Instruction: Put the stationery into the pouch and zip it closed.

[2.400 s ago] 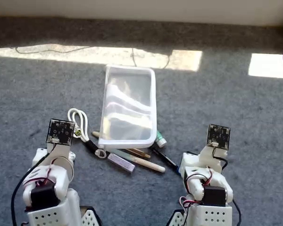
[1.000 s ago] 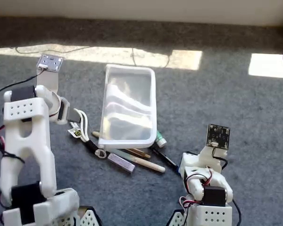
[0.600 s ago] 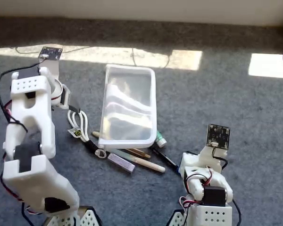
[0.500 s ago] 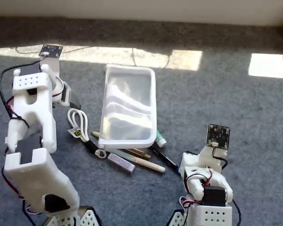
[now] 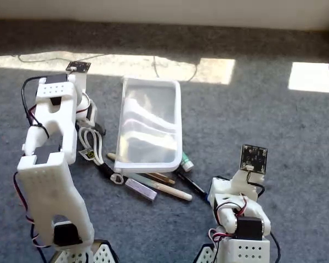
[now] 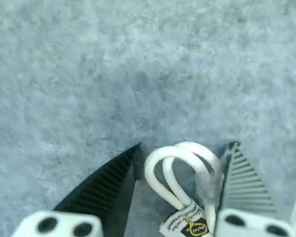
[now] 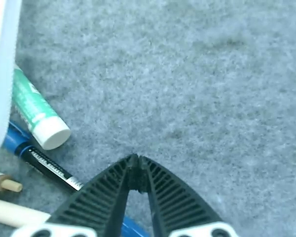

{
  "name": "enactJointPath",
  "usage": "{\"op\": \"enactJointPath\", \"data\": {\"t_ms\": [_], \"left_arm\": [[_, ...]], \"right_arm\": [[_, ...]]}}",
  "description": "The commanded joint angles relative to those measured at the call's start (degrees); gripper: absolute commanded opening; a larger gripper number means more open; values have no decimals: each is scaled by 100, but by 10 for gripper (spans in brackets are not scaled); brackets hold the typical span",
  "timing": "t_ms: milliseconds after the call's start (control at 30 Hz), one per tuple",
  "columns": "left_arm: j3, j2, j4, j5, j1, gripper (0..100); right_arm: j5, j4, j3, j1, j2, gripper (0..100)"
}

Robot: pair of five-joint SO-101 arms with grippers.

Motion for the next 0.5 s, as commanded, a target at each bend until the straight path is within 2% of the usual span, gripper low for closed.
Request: {"op": "enactJointPath", "data": {"t_ms": [0, 100, 300, 467], "left_arm": [[-338, -92, 615, 35, 110, 143], [-453, -92, 993, 35, 127, 75], [-479, -92, 1512, 35, 145, 7], [-479, -101, 1987, 26, 233, 5]], "right_arm": [[-44, -110, 576, -40, -57, 4], [-44, -110, 576, -40, -57, 4], [-44, -110, 576, -40, -57, 4], [-44, -110, 576, -40, -57, 4]]}}
